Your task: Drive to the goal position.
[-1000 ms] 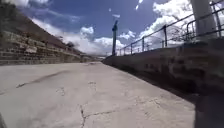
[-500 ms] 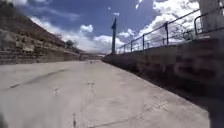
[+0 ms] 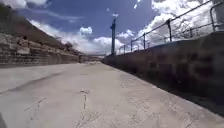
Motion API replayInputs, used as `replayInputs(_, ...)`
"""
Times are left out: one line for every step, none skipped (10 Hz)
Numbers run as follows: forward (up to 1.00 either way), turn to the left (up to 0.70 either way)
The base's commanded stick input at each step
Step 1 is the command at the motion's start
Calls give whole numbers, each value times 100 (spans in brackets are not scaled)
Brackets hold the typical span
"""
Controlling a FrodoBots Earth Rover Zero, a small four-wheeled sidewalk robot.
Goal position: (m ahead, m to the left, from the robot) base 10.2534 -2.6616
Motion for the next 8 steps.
replayInputs(100,0)
replayInputs(100,0)
replayInputs(100,0)
replayInputs(100,0)
replayInputs(100,0)
replayInputs(100,0)
replayInputs(100,0)
replayInputs(100,35)
